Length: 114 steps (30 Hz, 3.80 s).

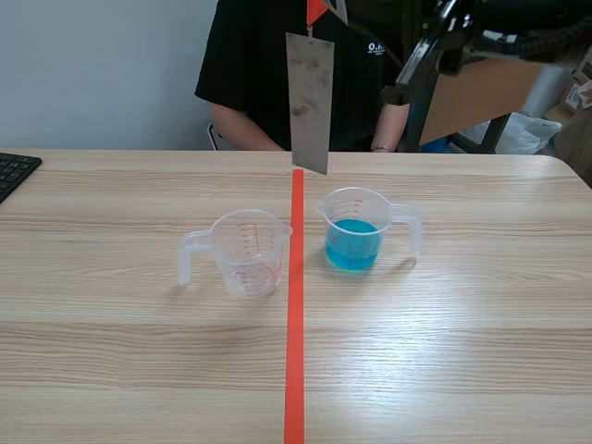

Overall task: Do the redox reaction experiment.
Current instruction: 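Put the plate into the left beaker, then return to the home posture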

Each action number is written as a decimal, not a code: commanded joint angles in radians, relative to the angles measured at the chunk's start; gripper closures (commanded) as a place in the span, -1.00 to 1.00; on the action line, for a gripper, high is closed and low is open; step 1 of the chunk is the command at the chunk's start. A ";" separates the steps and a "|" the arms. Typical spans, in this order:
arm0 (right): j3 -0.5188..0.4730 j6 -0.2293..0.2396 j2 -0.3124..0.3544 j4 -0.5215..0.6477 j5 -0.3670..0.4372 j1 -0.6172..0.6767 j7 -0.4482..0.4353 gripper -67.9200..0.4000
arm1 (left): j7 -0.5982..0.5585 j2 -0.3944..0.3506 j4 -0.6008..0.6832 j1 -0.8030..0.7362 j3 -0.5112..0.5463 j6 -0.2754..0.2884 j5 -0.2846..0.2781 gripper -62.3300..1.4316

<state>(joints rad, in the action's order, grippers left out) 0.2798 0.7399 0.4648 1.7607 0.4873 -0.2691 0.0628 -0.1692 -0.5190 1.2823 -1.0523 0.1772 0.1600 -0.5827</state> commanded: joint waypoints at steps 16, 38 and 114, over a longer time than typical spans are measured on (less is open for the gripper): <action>0.154 0.006 -0.142 0.003 -0.088 -0.036 0.037 0.94 | -0.014 -0.002 0.005 0.003 -0.006 0.007 0.000 0.80; 0.187 0.006 -0.177 -0.097 -0.102 -0.069 0.047 0.94 | 0.016 0.003 0.005 0.002 -0.008 0.007 0.000 0.55; 0.450 0.006 -0.177 -0.433 -0.067 -0.130 -0.284 -1.00 | -0.021 0.003 0.022 0.017 -0.005 0.014 0.101 -1.00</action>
<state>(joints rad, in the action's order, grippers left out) 0.7544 0.7387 0.2668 1.3022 0.3988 -0.3733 -0.2180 -0.1802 -0.5182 1.2873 -1.0420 0.1753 0.1684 -0.4767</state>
